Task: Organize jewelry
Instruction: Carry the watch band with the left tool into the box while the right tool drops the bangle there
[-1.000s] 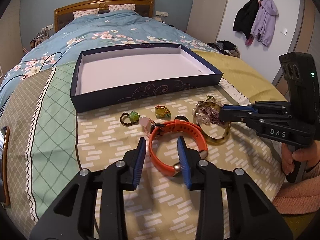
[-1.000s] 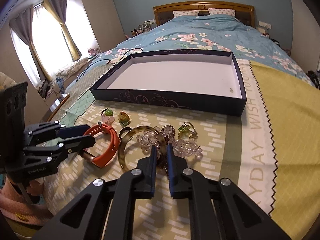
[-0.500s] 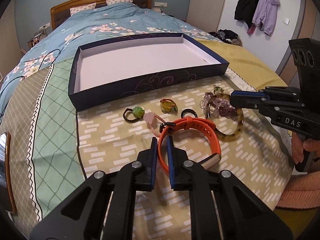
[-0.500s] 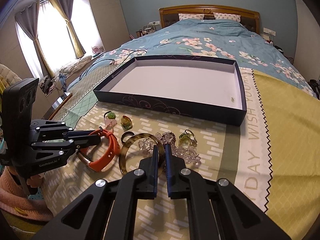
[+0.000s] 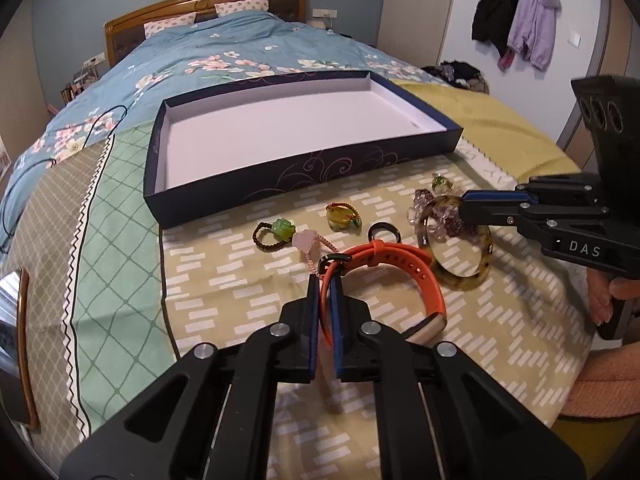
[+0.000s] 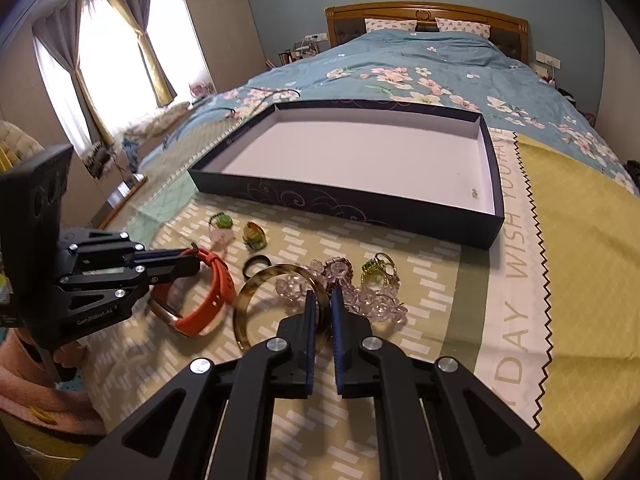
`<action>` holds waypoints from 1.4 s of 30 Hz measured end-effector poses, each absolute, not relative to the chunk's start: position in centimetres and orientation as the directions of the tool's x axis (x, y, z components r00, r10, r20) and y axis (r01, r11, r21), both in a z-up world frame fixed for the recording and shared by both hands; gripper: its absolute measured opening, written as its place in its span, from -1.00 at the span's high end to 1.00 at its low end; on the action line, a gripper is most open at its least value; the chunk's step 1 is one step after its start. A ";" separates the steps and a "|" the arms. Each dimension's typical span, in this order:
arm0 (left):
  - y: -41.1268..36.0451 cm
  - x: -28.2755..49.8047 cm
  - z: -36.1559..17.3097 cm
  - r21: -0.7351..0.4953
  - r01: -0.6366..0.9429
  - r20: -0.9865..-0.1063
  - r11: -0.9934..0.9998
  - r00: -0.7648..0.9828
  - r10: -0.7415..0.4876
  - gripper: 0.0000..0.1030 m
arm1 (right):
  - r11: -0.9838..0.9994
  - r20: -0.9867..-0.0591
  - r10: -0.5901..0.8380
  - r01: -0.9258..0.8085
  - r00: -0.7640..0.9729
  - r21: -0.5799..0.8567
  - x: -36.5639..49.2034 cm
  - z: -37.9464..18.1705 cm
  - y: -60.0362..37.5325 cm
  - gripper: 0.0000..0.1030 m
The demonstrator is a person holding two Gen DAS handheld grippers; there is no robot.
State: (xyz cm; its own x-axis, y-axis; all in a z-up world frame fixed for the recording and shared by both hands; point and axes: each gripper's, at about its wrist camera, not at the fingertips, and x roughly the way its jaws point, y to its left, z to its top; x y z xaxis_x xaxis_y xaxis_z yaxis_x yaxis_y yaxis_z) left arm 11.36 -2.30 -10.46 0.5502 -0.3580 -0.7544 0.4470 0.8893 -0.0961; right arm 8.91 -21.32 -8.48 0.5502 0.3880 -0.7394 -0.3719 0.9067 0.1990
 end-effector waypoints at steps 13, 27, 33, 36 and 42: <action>0.6 13.0 -5.9 -0.174 0.388 -0.666 0.905 0.630 -0.399 0.88 | 0.901 -0.660 0.416 -0.380 0.625 0.208 11.2 -4.3 -22.5 0.88; -0.4 23.0 -2.6 -0.156 0.316 -0.644 0.936 0.685 -0.339 0.87 | 0.926 -0.665 0.368 -0.318 0.650 0.202 21.4 -3.7 -24.1 0.88; -1.3 27.8 -3.6 -0.151 0.301 -0.669 0.941 0.670 -0.322 0.86 | 0.939 -0.694 0.337 -0.283 0.636 0.196 25.7 -4.6 -23.9 0.88; -1.8 29.9 -4.6 -0.147 0.294 -0.695 0.944 0.648 -0.310 0.86 | 0.947 -0.717 0.313 -0.264 0.623 0.184 27.5 -5.5 -23.7 0.88; -2.5 33.9 -6.7 -0.140 0.276 -0.748 0.951 0.600 -0.284 0.85 | 0.957 -0.752 0.281 -0.236 0.596 0.171 30.1 -6.7 -23.1 0.88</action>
State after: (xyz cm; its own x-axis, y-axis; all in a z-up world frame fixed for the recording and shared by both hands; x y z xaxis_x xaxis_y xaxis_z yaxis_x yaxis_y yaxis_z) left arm 33.90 -2.47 -6.74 0.6002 -0.2839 -0.7478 0.2758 0.9510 -0.1397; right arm 30.14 -23.10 -6.69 0.5956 0.2814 -0.7524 -0.2361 0.9566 0.1708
